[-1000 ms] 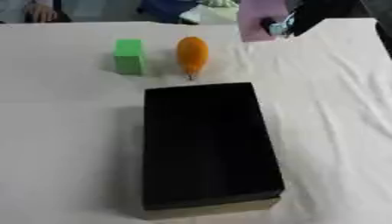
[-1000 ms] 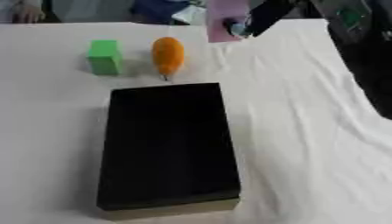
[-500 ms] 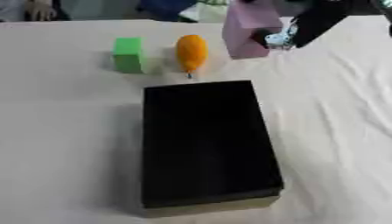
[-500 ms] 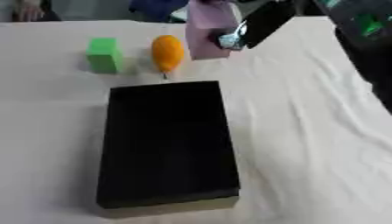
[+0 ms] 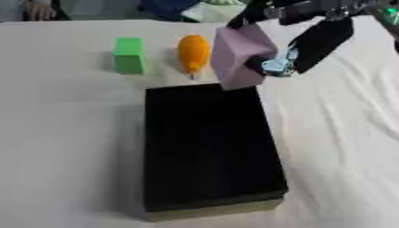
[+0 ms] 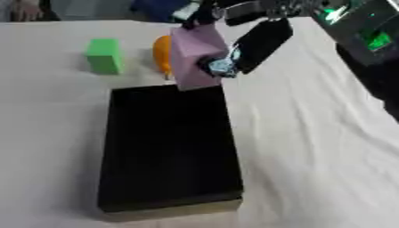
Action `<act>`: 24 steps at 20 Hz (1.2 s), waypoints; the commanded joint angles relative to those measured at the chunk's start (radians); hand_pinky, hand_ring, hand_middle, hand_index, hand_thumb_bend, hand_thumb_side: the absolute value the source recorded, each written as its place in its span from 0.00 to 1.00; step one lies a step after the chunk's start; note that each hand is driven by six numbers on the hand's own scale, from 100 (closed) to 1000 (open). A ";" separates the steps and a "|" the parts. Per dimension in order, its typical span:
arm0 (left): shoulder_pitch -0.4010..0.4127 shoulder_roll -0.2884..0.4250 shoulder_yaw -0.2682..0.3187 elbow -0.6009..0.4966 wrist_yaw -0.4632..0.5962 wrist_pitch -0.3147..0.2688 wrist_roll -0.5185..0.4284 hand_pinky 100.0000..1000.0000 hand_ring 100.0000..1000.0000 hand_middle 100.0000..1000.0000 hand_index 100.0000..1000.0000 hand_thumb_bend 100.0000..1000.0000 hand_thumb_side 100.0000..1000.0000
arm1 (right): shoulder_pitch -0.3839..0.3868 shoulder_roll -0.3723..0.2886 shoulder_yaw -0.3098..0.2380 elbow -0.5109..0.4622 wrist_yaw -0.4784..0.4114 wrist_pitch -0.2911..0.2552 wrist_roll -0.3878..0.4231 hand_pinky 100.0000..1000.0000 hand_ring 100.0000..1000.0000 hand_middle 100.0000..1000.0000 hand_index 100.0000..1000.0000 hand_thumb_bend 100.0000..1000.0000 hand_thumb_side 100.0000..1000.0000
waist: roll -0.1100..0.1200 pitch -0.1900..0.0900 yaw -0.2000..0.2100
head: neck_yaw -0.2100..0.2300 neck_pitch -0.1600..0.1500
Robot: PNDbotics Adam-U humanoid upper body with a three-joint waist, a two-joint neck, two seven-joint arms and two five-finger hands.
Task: Pick up objects on the table and place them in the box.
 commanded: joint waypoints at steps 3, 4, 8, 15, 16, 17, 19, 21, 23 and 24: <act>-0.012 0.025 0.005 -0.016 0.001 0.000 -0.005 0.74 0.78 0.84 0.88 0.07 0.97 | -0.016 -0.002 0.020 -0.014 -0.025 0.004 0.000 0.83 0.72 0.67 0.78 0.00 0.81 | 0.002 -0.025 0.001 | -0.002 0.014; -0.012 0.025 0.005 -0.016 0.002 0.000 -0.006 0.74 0.78 0.84 0.88 0.07 0.97 | -0.017 0.002 0.025 -0.013 -0.026 0.003 0.000 0.82 0.71 0.67 0.77 0.00 0.82 | 0.002 -0.026 0.001 | -0.001 0.016; -0.013 0.023 0.004 -0.016 0.003 0.001 -0.009 0.74 0.78 0.84 0.88 0.07 0.97 | -0.023 0.031 0.055 0.008 -0.019 -0.004 0.000 0.80 0.69 0.64 0.76 0.00 0.84 | 0.001 -0.027 0.001 | 0.001 0.017; -0.013 0.021 0.003 -0.016 0.005 0.003 -0.015 0.74 0.78 0.84 0.88 0.07 0.98 | -0.026 0.088 0.097 0.062 -0.008 -0.025 0.000 0.79 0.67 0.62 0.75 0.00 0.87 | 0.004 -0.028 0.003 | -0.004 0.018; -0.013 0.020 0.003 -0.016 0.005 0.003 -0.015 0.74 0.78 0.84 0.88 0.07 0.98 | -0.027 0.095 0.104 0.068 -0.005 -0.028 0.000 0.79 0.67 0.62 0.75 0.00 0.87 | 0.004 -0.028 0.003 | -0.005 0.017; -0.014 0.020 0.002 -0.016 0.005 0.003 -0.016 0.74 0.78 0.84 0.88 0.07 0.98 | -0.027 0.103 0.112 0.075 -0.001 -0.032 0.000 0.79 0.67 0.63 0.75 0.00 0.87 | 0.004 -0.028 0.003 | -0.005 0.017; -0.014 0.019 0.002 -0.016 0.005 0.004 -0.018 0.74 0.78 0.84 0.88 0.07 0.98 | -0.026 0.114 0.121 0.087 0.006 -0.039 0.000 0.79 0.67 0.63 0.75 0.00 0.87 | 0.005 -0.028 0.004 | -0.005 0.019; -0.013 0.019 0.002 -0.016 0.005 0.004 -0.019 0.74 0.78 0.84 0.88 0.07 0.98 | -0.022 0.122 0.129 0.097 0.008 -0.047 0.000 0.79 0.67 0.63 0.75 0.00 0.88 | 0.005 -0.028 0.004 | -0.005 0.022; -0.013 0.018 0.002 -0.016 0.005 0.005 -0.020 0.74 0.78 0.84 0.88 0.07 0.98 | -0.015 0.129 0.139 0.107 0.007 -0.052 0.000 0.79 0.67 0.63 0.75 0.00 0.88 | 0.004 -0.028 0.004 | -0.005 0.024; -0.013 0.018 0.002 -0.016 0.005 0.005 -0.020 0.74 0.78 0.84 0.88 0.07 0.98 | -0.012 0.133 0.144 0.113 0.007 -0.054 0.000 0.79 0.67 0.63 0.75 0.00 0.88 | 0.005 -0.028 0.003 | -0.005 0.025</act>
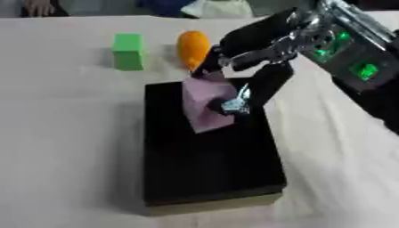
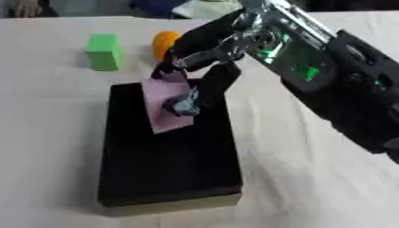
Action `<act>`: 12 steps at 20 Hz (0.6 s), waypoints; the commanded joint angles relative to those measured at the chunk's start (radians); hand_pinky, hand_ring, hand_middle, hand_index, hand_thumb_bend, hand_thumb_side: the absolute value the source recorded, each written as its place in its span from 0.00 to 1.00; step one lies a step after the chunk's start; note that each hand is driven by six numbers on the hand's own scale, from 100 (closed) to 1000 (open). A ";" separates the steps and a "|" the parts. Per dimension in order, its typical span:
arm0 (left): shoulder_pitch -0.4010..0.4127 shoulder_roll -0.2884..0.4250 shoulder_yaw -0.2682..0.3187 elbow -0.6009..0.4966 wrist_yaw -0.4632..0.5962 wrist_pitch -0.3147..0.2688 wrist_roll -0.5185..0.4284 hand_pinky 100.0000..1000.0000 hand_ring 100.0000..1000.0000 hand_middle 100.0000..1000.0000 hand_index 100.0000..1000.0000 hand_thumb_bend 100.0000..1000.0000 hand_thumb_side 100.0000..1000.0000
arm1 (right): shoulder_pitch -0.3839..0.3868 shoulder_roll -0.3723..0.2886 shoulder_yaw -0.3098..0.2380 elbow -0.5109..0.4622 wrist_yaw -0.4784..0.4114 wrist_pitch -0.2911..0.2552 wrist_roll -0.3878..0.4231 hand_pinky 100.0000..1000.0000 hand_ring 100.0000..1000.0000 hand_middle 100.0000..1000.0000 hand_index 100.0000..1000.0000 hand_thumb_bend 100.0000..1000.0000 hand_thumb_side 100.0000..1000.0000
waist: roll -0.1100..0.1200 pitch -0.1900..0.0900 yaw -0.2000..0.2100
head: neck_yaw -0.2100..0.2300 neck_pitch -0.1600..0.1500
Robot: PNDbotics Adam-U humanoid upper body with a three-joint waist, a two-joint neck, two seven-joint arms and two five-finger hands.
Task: Pick up objects on the table and place them in the box.
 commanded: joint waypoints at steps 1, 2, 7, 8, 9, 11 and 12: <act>-0.009 0.018 0.002 -0.016 0.000 0.000 -0.005 0.74 0.78 0.84 0.88 0.07 0.98 | -0.010 0.002 0.006 0.014 0.006 -0.017 0.006 0.79 0.67 0.63 0.75 0.00 0.88 | 0.003 -0.023 0.001 | -0.001 0.009; -0.009 0.018 0.002 -0.016 0.000 0.000 -0.005 0.74 0.78 0.84 0.88 0.07 0.98 | -0.007 0.005 0.009 0.019 0.006 -0.020 0.006 0.79 0.67 0.63 0.75 0.00 0.88 | 0.003 -0.024 0.001 | -0.001 0.009; -0.008 0.017 0.002 -0.016 0.000 0.002 -0.008 0.74 0.78 0.84 0.88 0.07 0.98 | 0.004 0.021 0.034 0.041 -0.002 -0.029 0.006 0.79 0.67 0.63 0.75 0.00 0.89 | 0.004 -0.024 0.000 | -0.001 0.011; -0.008 0.017 0.002 -0.016 -0.001 0.002 -0.008 0.74 0.78 0.84 0.88 0.07 0.98 | 0.005 0.022 0.036 0.045 -0.001 -0.031 0.006 0.79 0.68 0.63 0.76 0.00 0.89 | 0.005 -0.024 0.000 | -0.001 0.012; -0.008 0.018 0.002 -0.016 -0.001 0.002 -0.009 0.74 0.78 0.84 0.88 0.07 0.98 | 0.005 0.022 0.038 0.047 0.001 -0.033 0.006 0.79 0.68 0.64 0.76 0.00 0.89 | 0.005 -0.023 0.000 | 0.000 0.012; -0.008 0.018 0.002 -0.016 -0.001 0.003 -0.010 0.74 0.78 0.84 0.88 0.07 0.98 | 0.005 0.024 0.043 0.051 0.005 -0.040 0.006 0.78 0.68 0.63 0.76 0.00 0.89 | 0.005 -0.023 -0.001 | 0.001 0.012; -0.007 0.018 0.002 -0.016 -0.001 0.003 -0.010 0.74 0.78 0.84 0.88 0.07 0.98 | 0.005 0.024 0.045 0.053 0.008 -0.044 0.006 0.78 0.67 0.63 0.76 0.00 0.89 | 0.005 -0.024 -0.001 | 0.001 0.013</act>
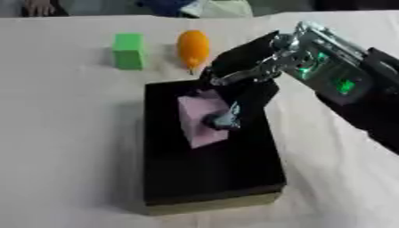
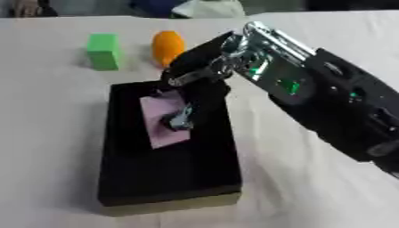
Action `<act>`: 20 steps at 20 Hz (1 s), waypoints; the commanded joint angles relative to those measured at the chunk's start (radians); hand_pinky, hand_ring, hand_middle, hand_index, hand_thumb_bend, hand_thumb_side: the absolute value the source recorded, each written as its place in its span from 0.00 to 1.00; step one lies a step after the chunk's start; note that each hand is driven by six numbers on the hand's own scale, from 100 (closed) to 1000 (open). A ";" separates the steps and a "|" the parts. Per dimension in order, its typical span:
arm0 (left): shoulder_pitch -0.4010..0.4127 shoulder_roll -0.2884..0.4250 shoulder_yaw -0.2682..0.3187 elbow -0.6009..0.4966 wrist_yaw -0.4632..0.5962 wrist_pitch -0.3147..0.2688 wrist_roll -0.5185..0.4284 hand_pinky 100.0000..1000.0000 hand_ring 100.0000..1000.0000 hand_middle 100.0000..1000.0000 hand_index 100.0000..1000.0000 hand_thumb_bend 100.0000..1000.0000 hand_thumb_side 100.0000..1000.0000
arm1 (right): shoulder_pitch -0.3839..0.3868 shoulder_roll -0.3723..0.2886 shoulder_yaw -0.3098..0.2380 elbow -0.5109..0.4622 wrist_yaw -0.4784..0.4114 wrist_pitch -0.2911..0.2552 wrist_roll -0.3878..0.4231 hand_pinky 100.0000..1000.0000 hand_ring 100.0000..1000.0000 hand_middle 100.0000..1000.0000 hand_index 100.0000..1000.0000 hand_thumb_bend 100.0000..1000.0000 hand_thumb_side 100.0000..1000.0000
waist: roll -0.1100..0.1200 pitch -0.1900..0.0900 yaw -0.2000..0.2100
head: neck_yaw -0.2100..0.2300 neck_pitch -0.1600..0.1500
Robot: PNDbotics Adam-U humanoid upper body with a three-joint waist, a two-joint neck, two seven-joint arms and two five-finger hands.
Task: Pick up objects on the table and place them in the box.
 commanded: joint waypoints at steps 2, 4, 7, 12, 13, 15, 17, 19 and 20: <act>-0.007 0.018 0.002 -0.016 -0.002 0.000 -0.006 0.74 0.78 0.84 0.88 0.07 0.98 | -0.012 -0.005 -0.001 0.007 0.018 -0.030 0.011 0.78 0.67 0.63 0.76 0.00 0.89 | 0.003 -0.023 -0.001 | 0.001 0.007; -0.006 0.018 0.002 -0.016 -0.002 0.000 -0.007 0.74 0.78 0.84 0.88 0.07 0.98 | -0.008 -0.006 0.001 0.014 0.037 -0.038 0.011 0.78 0.68 0.64 0.79 0.00 0.90 | 0.002 -0.023 -0.002 | 0.001 0.008; -0.006 0.018 0.001 -0.016 -0.002 0.001 -0.008 0.74 0.78 0.84 0.88 0.07 0.98 | 0.006 -0.007 0.008 0.029 0.058 -0.049 0.011 0.80 0.73 0.67 0.85 0.00 0.93 | 0.002 -0.023 -0.002 | -0.001 0.009; -0.006 0.018 0.000 -0.016 -0.004 0.002 -0.013 0.74 0.78 0.84 0.88 0.07 0.98 | 0.019 -0.002 0.014 0.052 0.089 -0.044 0.011 0.83 0.78 0.73 0.90 0.06 0.96 | 0.004 -0.025 -0.003 | -0.002 0.008; -0.006 0.017 0.000 -0.016 -0.004 0.002 -0.014 0.74 0.78 0.84 0.88 0.07 0.98 | 0.022 -0.001 0.016 0.055 0.098 -0.045 0.011 0.83 0.78 0.75 0.92 0.10 0.99 | 0.004 -0.025 -0.003 | -0.003 0.007; -0.006 0.017 0.000 -0.016 -0.005 0.003 -0.016 0.74 0.78 0.84 0.88 0.07 0.98 | 0.029 0.002 0.024 0.064 0.111 -0.051 0.011 0.85 0.80 0.77 0.96 0.15 0.98 | 0.005 -0.025 -0.002 | -0.004 0.006; -0.007 0.017 0.000 -0.016 -0.005 0.003 -0.017 0.74 0.78 0.84 0.88 0.07 0.98 | 0.035 0.004 0.029 0.075 0.123 -0.060 0.011 0.86 0.81 0.78 0.98 0.16 0.93 | 0.006 -0.025 -0.001 | -0.004 0.006; -0.007 0.017 0.000 -0.016 -0.006 0.003 -0.019 0.74 0.78 0.84 0.88 0.07 0.98 | 0.038 0.009 0.027 0.083 0.130 -0.070 0.011 0.86 0.80 0.78 0.98 0.13 0.89 | 0.007 -0.025 0.000 | -0.005 0.004; -0.007 0.017 0.000 -0.016 -0.006 0.004 -0.020 0.74 0.78 0.84 0.88 0.07 0.98 | 0.038 0.011 0.025 0.084 0.126 -0.075 0.011 0.86 0.80 0.78 0.98 0.11 0.86 | 0.007 -0.026 0.001 | -0.005 0.003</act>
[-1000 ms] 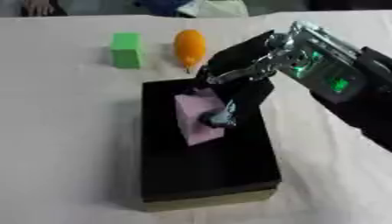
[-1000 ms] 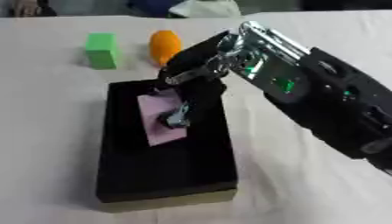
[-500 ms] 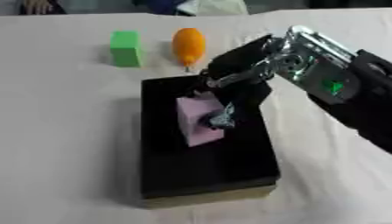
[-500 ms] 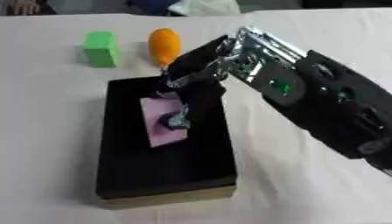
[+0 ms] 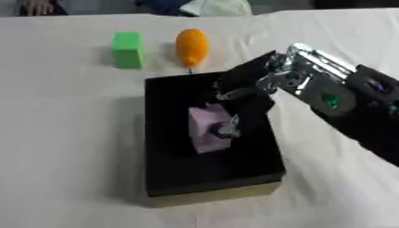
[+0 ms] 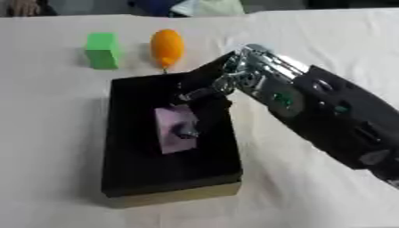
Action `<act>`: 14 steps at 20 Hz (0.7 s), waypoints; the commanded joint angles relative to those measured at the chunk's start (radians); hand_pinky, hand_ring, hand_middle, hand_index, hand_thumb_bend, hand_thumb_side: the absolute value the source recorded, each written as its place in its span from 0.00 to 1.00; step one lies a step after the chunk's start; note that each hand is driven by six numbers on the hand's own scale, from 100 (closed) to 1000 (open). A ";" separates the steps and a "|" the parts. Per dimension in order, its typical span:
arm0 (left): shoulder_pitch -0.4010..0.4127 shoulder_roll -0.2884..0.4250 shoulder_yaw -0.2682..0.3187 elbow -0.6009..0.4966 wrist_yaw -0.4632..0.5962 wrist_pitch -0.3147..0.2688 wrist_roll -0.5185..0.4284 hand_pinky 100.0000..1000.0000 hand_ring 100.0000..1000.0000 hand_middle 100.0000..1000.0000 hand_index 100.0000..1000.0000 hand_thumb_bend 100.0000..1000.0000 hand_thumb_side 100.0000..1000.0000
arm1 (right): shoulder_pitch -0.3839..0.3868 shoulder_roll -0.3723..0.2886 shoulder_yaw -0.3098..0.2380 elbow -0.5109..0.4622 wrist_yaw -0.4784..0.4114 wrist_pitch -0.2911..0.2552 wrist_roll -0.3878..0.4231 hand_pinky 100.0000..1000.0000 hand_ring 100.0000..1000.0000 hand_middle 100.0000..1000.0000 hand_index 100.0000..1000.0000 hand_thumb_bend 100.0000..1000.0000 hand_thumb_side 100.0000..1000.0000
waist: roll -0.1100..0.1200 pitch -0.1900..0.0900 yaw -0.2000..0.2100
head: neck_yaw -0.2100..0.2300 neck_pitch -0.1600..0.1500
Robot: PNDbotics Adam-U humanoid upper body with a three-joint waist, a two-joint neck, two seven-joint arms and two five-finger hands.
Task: Pick up objects on the table and place them in the box.
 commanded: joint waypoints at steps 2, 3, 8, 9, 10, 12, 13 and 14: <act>-0.007 0.016 0.000 -0.016 -0.006 -0.001 -0.007 0.74 0.78 0.84 0.88 0.07 0.98 | -0.017 -0.003 -0.013 0.006 -0.001 -0.051 0.033 0.86 0.81 0.79 0.99 0.11 0.85 | 0.003 -0.023 0.002 | -0.004 0.002; -0.007 0.016 0.000 -0.016 -0.006 0.000 -0.008 0.74 0.78 0.84 0.88 0.07 0.98 | -0.019 -0.003 -0.014 0.006 -0.001 -0.051 0.033 0.87 0.82 0.80 0.99 0.12 0.86 | 0.003 -0.023 0.002 | -0.004 0.002; -0.008 0.017 0.000 -0.016 -0.007 0.002 -0.012 0.74 0.78 0.84 0.88 0.07 0.98 | -0.022 -0.003 -0.024 0.003 0.014 -0.049 0.033 0.87 0.81 0.79 0.99 0.18 0.90 | 0.002 -0.024 0.001 | -0.005 0.000; -0.008 0.017 0.000 -0.016 -0.007 0.003 -0.013 0.74 0.78 0.84 0.88 0.07 0.99 | -0.022 -0.003 -0.025 0.002 0.016 -0.049 0.033 0.87 0.81 0.79 0.99 0.13 0.83 | 0.003 -0.024 0.002 | -0.005 -0.001; -0.008 0.017 0.000 -0.016 -0.007 0.003 -0.013 0.74 0.78 0.84 0.88 0.07 0.99 | -0.021 -0.002 -0.024 0.002 0.015 -0.051 0.033 0.87 0.80 0.79 0.99 0.08 0.77 | 0.003 -0.024 0.002 | -0.006 -0.001; -0.009 0.017 0.000 -0.016 -0.008 0.004 -0.015 0.74 0.78 0.84 0.88 0.07 0.99 | -0.020 0.000 -0.022 0.002 0.009 -0.055 0.033 0.86 0.80 0.79 0.98 0.03 0.69 | 0.004 -0.023 0.003 | -0.006 -0.002; -0.009 0.017 0.000 -0.016 -0.009 0.004 -0.016 0.74 0.78 0.84 0.88 0.07 0.99 | -0.019 0.000 -0.022 0.002 0.006 -0.055 0.033 0.86 0.79 0.79 0.98 0.03 0.70 | 0.004 -0.023 0.003 | -0.007 -0.003; -0.009 0.017 0.000 -0.016 -0.009 0.005 -0.017 0.74 0.78 0.84 0.88 0.07 0.99 | -0.019 0.001 -0.023 0.002 0.004 -0.055 0.033 0.86 0.79 0.78 0.98 0.08 0.77 | 0.004 -0.023 0.003 | -0.007 -0.003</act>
